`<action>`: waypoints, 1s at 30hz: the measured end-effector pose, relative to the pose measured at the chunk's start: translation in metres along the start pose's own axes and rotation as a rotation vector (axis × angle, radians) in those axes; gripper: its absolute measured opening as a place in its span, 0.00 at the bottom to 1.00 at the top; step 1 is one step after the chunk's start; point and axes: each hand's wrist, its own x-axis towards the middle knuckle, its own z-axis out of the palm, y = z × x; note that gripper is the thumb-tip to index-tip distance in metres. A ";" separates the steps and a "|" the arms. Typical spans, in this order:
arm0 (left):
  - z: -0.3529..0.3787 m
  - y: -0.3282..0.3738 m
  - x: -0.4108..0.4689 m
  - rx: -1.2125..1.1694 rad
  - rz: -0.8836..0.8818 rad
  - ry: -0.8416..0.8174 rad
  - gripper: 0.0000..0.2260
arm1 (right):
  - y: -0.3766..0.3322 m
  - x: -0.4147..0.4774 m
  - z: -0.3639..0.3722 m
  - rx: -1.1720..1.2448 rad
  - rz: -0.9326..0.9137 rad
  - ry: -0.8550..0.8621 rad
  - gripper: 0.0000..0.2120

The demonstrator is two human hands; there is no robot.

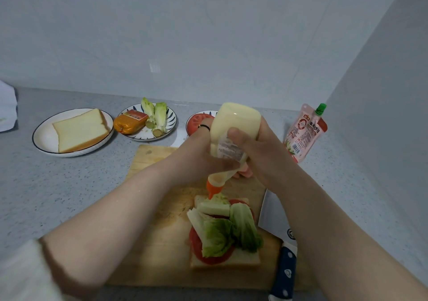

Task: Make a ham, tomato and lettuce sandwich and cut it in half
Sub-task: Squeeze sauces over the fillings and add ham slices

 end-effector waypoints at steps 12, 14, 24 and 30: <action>-0.006 0.000 -0.006 -0.133 -0.018 0.015 0.10 | -0.008 -0.001 0.000 -0.259 -0.151 0.111 0.07; -0.005 -0.002 -0.005 -0.137 -0.029 0.047 0.07 | -0.008 -0.001 -0.001 -0.269 -0.154 0.125 0.04; -0.004 -0.001 -0.001 -0.044 -0.071 0.113 0.04 | -0.002 0.002 0.000 -0.219 -0.137 0.166 0.04; -0.002 -0.002 0.000 -0.044 -0.035 0.135 0.06 | -0.002 0.003 -0.001 -0.201 -0.142 0.171 0.05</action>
